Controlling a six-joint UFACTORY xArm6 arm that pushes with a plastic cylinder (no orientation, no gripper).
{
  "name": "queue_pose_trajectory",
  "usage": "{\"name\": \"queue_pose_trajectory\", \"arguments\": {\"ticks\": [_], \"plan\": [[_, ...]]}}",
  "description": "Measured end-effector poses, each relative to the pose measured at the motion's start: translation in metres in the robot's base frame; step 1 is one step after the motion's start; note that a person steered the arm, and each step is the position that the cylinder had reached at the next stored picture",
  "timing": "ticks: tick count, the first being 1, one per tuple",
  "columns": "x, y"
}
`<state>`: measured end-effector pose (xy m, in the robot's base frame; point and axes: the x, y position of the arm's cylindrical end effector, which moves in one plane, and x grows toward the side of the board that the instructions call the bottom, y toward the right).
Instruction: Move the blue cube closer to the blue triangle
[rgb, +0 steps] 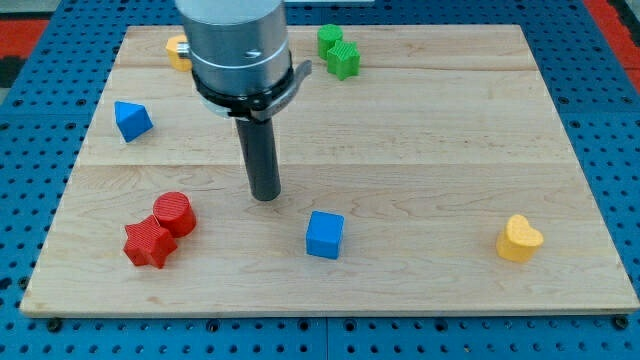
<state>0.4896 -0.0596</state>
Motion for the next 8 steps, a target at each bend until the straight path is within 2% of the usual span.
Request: {"name": "queue_pose_trajectory", "arguments": {"ticks": [1,2,3,4,5,6,7,8], "plan": [[0.079,0.005],[0.122,0.029],[0.083,0.08],[0.043,0.018],[0.04,0.013],[0.054,0.086],[0.003,0.048],[-0.016,-0.07]]}}
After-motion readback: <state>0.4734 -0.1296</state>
